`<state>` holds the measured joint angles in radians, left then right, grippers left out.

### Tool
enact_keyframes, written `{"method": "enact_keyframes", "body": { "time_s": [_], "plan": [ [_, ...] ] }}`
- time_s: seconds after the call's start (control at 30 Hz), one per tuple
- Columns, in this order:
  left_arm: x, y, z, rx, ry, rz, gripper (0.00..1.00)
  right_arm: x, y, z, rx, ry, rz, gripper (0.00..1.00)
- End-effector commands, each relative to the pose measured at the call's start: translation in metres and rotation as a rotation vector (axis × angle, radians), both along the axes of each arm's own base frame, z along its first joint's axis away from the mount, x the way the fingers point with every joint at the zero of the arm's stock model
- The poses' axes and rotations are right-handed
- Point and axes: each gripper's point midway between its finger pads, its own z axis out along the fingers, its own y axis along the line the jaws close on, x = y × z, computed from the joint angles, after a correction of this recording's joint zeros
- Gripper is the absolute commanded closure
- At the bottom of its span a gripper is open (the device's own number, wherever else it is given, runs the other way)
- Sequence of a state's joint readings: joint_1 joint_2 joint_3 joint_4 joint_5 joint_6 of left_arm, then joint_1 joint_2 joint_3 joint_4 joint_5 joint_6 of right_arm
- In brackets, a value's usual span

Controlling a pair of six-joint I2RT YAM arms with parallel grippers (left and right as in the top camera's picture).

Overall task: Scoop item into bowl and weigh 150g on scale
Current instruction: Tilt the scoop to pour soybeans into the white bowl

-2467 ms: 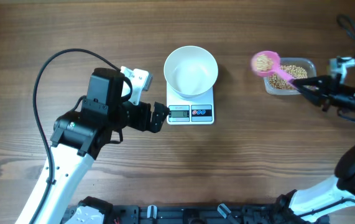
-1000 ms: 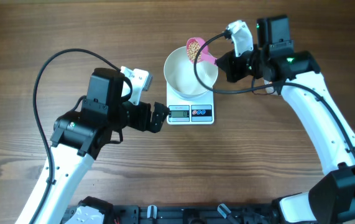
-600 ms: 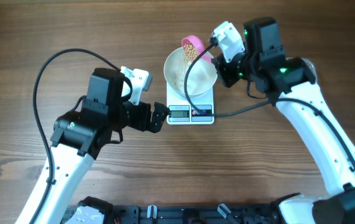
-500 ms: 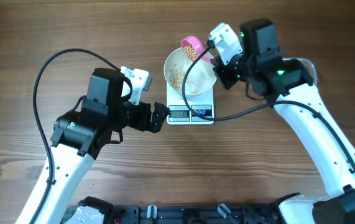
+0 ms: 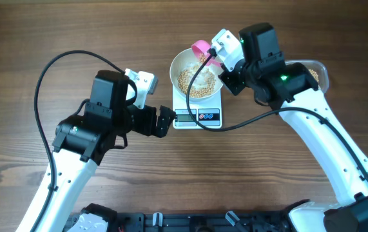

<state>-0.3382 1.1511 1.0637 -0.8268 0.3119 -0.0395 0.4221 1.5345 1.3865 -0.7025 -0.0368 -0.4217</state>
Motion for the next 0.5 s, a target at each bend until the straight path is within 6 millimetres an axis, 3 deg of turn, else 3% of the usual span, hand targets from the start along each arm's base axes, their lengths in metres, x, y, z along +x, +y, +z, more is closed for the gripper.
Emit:
{"method": "enact_keyframes", "body": {
  "time_s": [0.0,0.23,0.47],
  "plan": [
    [0.000,0.001,0.002,-0.011,-0.001,0.005,0.00,0.002,-0.001,0.017,-0.087,-0.081,0.012,0.96],
    [0.000,0.001,0.002,-0.011,-0.001,0.005,0.00,-0.005,0.013,0.019,-0.184,-0.134,0.055,0.96],
    [0.000,0.001,0.002,-0.011,-0.001,0.005,0.00,-0.007,0.017,0.018,-0.095,-0.096,-0.003,0.96]
  ]
}}
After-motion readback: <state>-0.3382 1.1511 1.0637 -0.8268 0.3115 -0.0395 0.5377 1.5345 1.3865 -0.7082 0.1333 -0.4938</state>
